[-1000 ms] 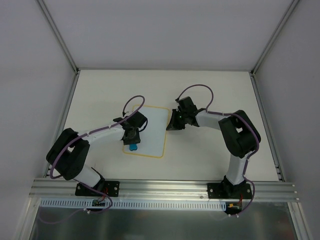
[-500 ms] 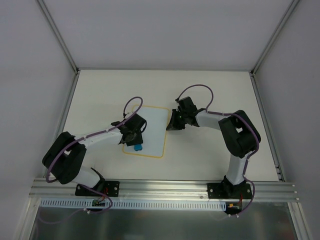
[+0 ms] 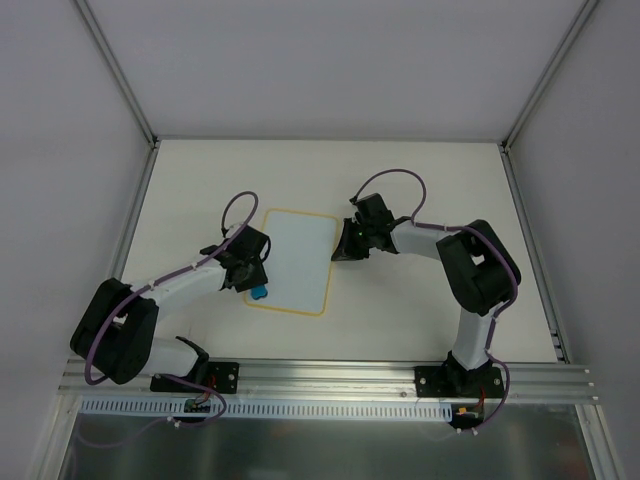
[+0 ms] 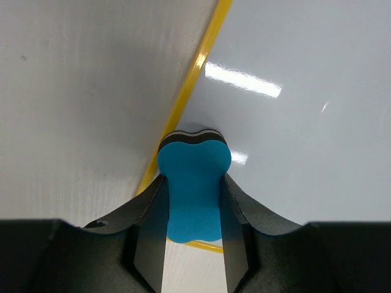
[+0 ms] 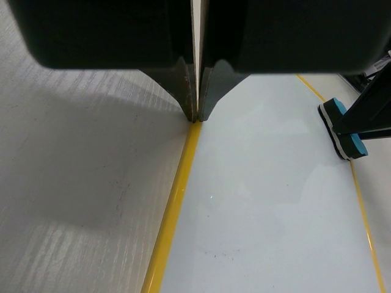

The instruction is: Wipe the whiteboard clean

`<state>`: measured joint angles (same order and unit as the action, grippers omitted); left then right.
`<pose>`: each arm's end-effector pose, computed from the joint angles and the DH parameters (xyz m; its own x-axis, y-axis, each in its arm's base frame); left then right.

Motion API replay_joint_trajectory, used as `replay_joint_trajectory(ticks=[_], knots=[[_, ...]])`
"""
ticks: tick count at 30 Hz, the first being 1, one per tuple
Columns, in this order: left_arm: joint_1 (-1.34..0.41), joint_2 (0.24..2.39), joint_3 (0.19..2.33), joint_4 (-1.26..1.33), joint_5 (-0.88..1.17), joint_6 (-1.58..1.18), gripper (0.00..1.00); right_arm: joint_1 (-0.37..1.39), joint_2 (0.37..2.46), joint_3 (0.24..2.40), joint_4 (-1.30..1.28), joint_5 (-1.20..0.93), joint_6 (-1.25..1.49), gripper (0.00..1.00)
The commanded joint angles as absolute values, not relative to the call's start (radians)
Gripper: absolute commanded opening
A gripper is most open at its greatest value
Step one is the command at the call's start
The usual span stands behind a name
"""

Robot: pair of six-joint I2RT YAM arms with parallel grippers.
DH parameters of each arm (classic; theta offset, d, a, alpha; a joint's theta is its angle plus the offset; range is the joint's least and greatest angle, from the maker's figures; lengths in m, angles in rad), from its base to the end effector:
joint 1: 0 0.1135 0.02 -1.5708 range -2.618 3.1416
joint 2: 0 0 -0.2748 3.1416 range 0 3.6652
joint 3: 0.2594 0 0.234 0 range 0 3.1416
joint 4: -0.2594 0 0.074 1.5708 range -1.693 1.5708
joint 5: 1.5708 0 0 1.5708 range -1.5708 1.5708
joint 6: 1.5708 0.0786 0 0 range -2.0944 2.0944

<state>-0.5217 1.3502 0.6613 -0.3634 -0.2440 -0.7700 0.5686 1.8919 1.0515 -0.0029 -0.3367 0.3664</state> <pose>0.2237 -0.1067 0.1537 -0.8050 -0.3164 -0.5019 -0.2515 0.9481 -0.1943 0.3238 0.2377 0.1351 -0.8360 -0.1329 -0.5325 -0.4219 0.7762 0.4686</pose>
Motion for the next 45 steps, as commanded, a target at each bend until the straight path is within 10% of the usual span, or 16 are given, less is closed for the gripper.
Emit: replay_joint_trajectory(ticks=[1, 19, 45], knots=[[-0.497, 1.388, 0.620, -0.537, -0.348, -0.756, 0.00, 0.575, 1.973, 0.994, -0.172, -0.225, 0.316, 0.00], [-0.462, 1.436, 0.687, -0.543, -0.374, -0.752, 0.00, 0.575, 1.976, 0.996, -0.167, -0.232, 0.313, 0.00], [-0.845, 1.611, 0.966, -0.543, -0.267, -0.812, 0.00, 0.560, 1.953, 0.976, -0.169, -0.229, 0.314, 0.00]])
